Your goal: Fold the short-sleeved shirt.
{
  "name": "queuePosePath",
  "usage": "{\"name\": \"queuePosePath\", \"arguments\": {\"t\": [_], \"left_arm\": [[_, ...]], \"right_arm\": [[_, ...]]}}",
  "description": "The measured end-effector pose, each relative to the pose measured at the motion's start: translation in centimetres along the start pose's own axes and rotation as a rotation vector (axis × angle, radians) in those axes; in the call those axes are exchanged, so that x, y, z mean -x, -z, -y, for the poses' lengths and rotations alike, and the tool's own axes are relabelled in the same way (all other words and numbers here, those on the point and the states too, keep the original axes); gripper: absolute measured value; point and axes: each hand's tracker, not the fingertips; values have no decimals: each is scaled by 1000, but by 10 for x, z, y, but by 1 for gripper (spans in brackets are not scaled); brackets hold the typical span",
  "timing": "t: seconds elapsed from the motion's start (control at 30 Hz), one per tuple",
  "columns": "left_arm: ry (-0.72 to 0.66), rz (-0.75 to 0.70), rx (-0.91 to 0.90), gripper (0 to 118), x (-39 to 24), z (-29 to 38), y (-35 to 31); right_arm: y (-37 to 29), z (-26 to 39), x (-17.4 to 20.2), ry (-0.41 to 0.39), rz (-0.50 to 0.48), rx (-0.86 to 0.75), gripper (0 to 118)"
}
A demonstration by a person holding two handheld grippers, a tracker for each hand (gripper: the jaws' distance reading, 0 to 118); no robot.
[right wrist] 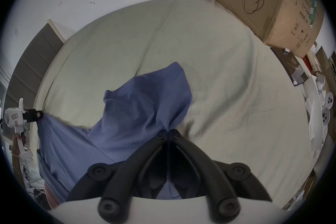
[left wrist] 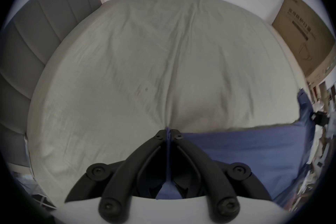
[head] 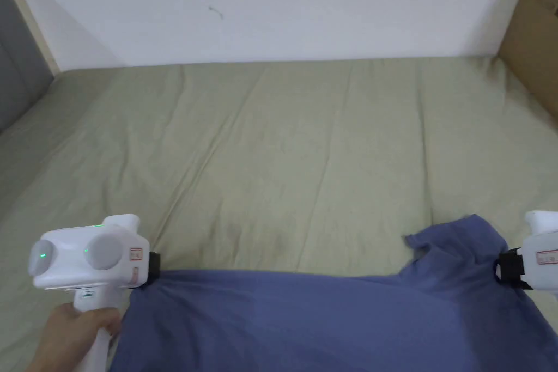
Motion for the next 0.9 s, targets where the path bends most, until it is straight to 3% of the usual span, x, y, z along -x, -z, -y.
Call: {"name": "queuePosePath", "arguments": {"t": [0.1,0.13,0.23,0.27,0.37,0.4,0.6,0.8,0.83,0.87,0.9], "left_arm": [[33,25,-58,2,-1,-3,0],[46,21,-93,2,3,3,-38],[77,22,-151,2,0,23,-56],[77,13,-169,2,-4,42,-120],[36,30,-230,2,-17,111,-190],[34,39,-226,2,5,100,-189],[72,26,-168,2,23,192,-225],[-4,39,-36,5,38,246,-194],[-2,38,-57,14,39,256,-191],[-11,24,-76,44,37,262,-192],[-29,-26,-77,68,35,265,-195]], "right_arm": [[-21,4,1,-24,-12,-22,1],[-29,6,0,-25,-14,-35,1],[-60,18,-4,-18,-28,-77,1],[-71,23,-6,-19,-36,-82,1],[-106,46,-9,-28,-59,-117,1],[-117,55,-9,-30,-60,-126,1],[-164,137,-14,-41,-75,-88,1],[-141,216,-24,9,-83,56,1],[-132,222,-28,50,-110,83,9],[-128,226,-30,98,-117,87,40],[-127,228,-30,130,-89,65,62]]}}
